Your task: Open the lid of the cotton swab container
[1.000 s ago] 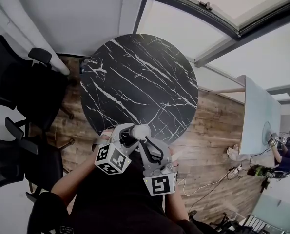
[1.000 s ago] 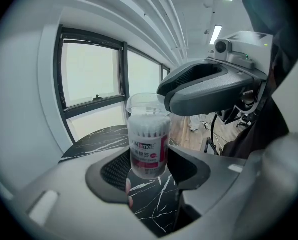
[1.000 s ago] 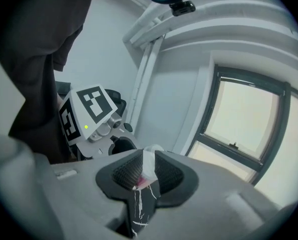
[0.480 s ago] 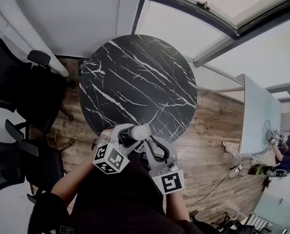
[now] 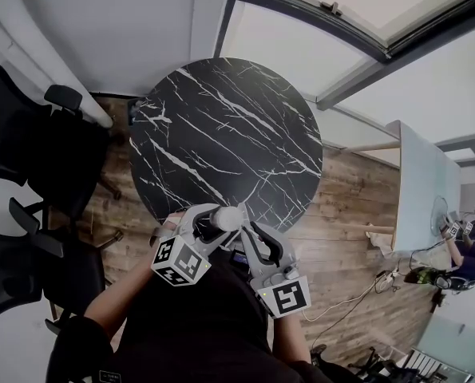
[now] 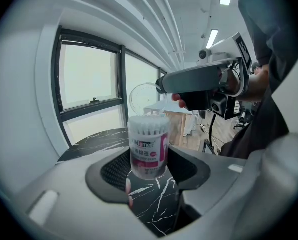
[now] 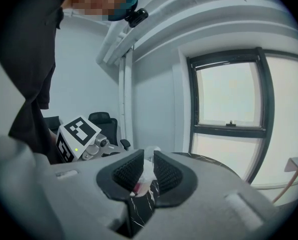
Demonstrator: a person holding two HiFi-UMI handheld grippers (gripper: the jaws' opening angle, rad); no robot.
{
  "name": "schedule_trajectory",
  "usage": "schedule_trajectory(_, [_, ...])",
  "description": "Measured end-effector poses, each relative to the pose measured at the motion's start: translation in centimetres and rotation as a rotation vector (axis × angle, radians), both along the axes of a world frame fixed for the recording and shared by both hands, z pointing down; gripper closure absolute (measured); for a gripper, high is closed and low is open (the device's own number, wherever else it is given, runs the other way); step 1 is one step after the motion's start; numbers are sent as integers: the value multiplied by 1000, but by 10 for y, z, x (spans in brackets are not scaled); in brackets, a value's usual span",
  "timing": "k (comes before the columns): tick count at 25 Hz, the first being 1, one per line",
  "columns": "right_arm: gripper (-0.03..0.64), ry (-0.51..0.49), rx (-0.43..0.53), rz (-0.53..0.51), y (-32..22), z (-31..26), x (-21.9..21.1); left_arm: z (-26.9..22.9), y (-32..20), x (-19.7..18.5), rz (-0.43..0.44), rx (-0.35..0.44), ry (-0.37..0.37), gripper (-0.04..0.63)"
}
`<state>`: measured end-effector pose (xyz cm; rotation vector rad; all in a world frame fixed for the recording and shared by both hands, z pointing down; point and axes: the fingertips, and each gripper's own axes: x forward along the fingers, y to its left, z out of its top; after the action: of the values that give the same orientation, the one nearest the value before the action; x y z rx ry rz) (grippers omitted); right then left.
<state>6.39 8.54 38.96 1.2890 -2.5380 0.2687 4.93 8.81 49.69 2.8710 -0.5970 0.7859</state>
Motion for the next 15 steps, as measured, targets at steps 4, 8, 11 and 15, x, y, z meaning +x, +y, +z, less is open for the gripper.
schedule_trajectory(4, [554,-49,-11,21,-1,2,11,0,0,1,2,4,-1,356])
schedule_trajectory(8, [554,-57,-10,25,-2,1,13,-1,1,1,3,6,1,356])
schedule_trajectory(11, [555,-70,-10,39,-1,2,17,-1,2,2,5,6,6,356])
schedule_trajectory(15, [555,-87,-17,47,-1,1,22,-2,3,4,11,9,9,356])
